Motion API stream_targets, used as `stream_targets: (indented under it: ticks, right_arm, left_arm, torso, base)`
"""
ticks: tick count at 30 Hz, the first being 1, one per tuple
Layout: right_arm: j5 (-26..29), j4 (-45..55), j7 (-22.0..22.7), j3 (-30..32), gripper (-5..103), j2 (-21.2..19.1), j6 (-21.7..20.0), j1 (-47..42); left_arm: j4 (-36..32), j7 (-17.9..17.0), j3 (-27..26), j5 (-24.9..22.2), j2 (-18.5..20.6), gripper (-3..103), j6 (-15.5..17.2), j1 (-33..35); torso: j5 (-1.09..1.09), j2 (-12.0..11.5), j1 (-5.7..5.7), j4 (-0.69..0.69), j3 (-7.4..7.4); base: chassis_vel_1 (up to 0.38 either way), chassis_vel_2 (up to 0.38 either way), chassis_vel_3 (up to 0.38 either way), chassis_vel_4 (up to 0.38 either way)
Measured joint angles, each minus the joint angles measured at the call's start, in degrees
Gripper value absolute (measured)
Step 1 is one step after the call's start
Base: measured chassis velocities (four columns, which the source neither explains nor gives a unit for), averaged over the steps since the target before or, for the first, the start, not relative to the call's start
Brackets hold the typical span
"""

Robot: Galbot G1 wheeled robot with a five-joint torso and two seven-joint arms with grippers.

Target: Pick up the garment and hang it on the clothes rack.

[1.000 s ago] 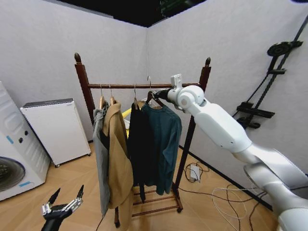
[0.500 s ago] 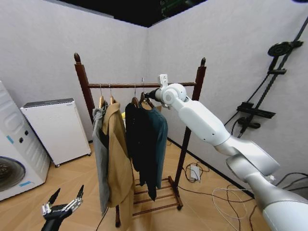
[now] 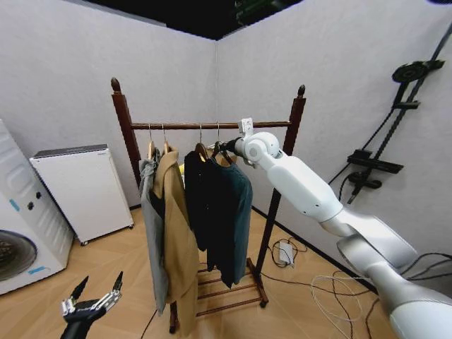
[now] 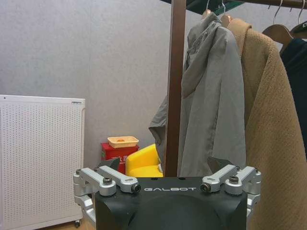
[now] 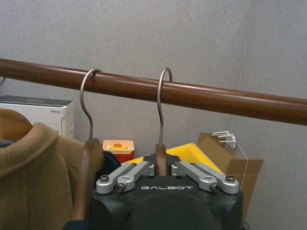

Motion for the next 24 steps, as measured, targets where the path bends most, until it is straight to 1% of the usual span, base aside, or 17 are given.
stream_targets:
  ticks: [1, 2, 5, 6, 9, 10, 11, 12, 13, 14, 17, 18, 19, 20, 22, 23, 24]
  right_arm:
    - [-0.4, -0.1, -0.1, 0.1, 14, 0.1, 0.4, 0.0]
    - [-0.4, -0.1, -0.1, 0.1, 14, 0.1, 0.4, 0.0]
    - [-0.6, 1.0, -0.1, 0.6, 30, -0.8, 1.0, -0.8]
    - [-0.6, 1.0, -0.1, 0.6, 30, -0.8, 1.0, -0.8]
    - [-0.5, 3.3, 0.7, 1.2, 47, -3.0, 1.2, -1.8]
    - [-0.5, 3.3, 0.7, 1.2, 47, -3.0, 1.2, -1.8]
    - [-0.2, 4.9, 1.3, 1.7, 47, -4.2, 1.2, -2.3]
    - [0.5, 8.1, 2.4, 2.7, 57, -6.7, 1.2, -3.4]
    - [1.1, 10.4, 2.8, 3.4, 57, -8.2, 1.1, -4.1]
    - [1.1, 10.4, 2.8, 3.4, 57, -8.2, 1.1, -4.1]
    - [4.0, 21.8, 3.3, 9.1, 74, -15.0, 1.7, -10.2]
    - [4.0, 21.8, 3.3, 9.1, 74, -15.0, 1.7, -10.2]
    - [5.5, 26.2, 3.6, 12.8, 80, -17.8, 2.6, -14.8]
    - [5.5, 26.2, 3.6, 12.8, 80, -17.8, 2.6, -14.8]
    - [6.8, 33.5, 5.8, 18.5, 90, -23.1, 5.0, -23.8]
    - [6.8, 33.5, 5.8, 18.5, 90, -23.1, 5.0, -23.8]
    - [6.1, 37.8, 8.0, 23.5, 95, -25.2, 6.5, -30.4]
  left_arm:
    - [0.0, 0.0, 0.0, 0.0, 0.0, 100, 0.0, 0.0]
    - [0.0, 0.0, 0.0, 0.0, 0.0, 100, 0.0, 0.0]
    - [0.0, 0.0, 0.0, 0.0, 0.0, 100, 0.0, 0.0]
    - [0.0, 0.0, 0.0, 0.0, 0.0, 100, 0.0, 0.0]
    - [0.0, 0.0, 0.0, 0.0, 0.0, 100, 0.0, 0.0]
    - [0.0, 0.0, 0.0, 0.0, 0.0, 100, 0.0, 0.0]
    - [0.0, 0.0, 0.0, 0.0, 0.0, 100, 0.0, 0.0]
    - [0.0, 0.0, 0.0, 0.0, 0.0, 100, 0.0, 0.0]
    - [0.0, 0.0, 0.0, 0.0, 0.0, 100, 0.0, 0.0]
    - [0.0, 0.0, 0.0, 0.0, 0.0, 100, 0.0, 0.0]
    - [0.0, 0.1, 0.0, 0.0, 0.0, 100, 0.0, 0.0]
    - [0.0, 0.1, 0.0, 0.0, 0.0, 100, 0.0, 0.0]
    - [0.0, 0.0, 0.0, 0.0, 0.0, 100, 0.0, 0.0]
    - [0.0, 0.0, 0.0, 0.0, 0.0, 100, 0.0, 0.0]
    - [0.0, 0.0, 0.0, 0.0, 0.0, 100, 0.0, 0.0]
    - [0.0, 0.0, 0.0, 0.0, 0.0, 100, 0.0, 0.0]
    - [0.0, 0.0, 0.0, 0.0, 0.0, 100, 0.0, 0.0]
  torso:
    - [0.00, 0.0, 0.00, 0.01, 0.00]
    - [0.00, 0.0, 0.00, 0.01, 0.00]
    - [0.00, 0.0, 0.00, 0.01, 0.00]
    - [0.00, 0.0, 0.00, 0.01, 0.00]
    - [0.00, 0.0, 0.00, 0.01, 0.00]
    - [0.00, 0.0, 0.00, 0.01, 0.00]
    - [0.01, 0.0, 0.00, 0.03, 0.00]
    - [0.00, 0.0, 0.00, 0.00, 0.00]
    - [0.01, 0.0, 0.00, 0.00, 0.00]
    - [0.01, 0.0, 0.00, 0.00, 0.00]
    - [0.00, 0.0, -0.01, -0.01, -0.02]
    - [0.00, 0.0, -0.01, -0.01, -0.02]
    - [0.02, 0.0, -0.01, -0.01, -0.02]
    - [0.02, 0.0, -0.01, -0.01, -0.02]
    - [0.04, 0.0, 0.00, -0.01, -0.01]
    - [0.04, 0.0, 0.00, -0.01, -0.01]
    - [-0.01, 0.0, 0.00, -0.02, -0.02]
  base:
    - [0.000, 0.000, 0.000, 0.000]
    - [0.000, 0.000, 0.000, 0.000]
    - [0.000, 0.000, 0.000, 0.000]
    - [0.000, 0.000, 0.000, 0.000]
    - [0.000, 0.000, 0.000, 0.000]
    - [0.000, 0.000, 0.000, 0.000]
    - [0.000, 0.000, 0.000, 0.000]
    - [0.000, 0.000, 0.000, 0.000]
    - [0.000, 0.000, 0.000, 0.000]
    - [0.000, 0.000, 0.000, 0.000]
    - [0.000, 0.000, 0.000, 0.000]
    - [0.000, 0.000, 0.000, 0.000]
    - [0.000, 0.000, 0.000, 0.000]
    - [0.000, 0.000, 0.000, 0.000]
    - [0.000, 0.000, 0.000, 0.000]
    - [0.000, 0.000, 0.000, 0.000]
    - [0.000, 0.000, 0.000, 0.000]
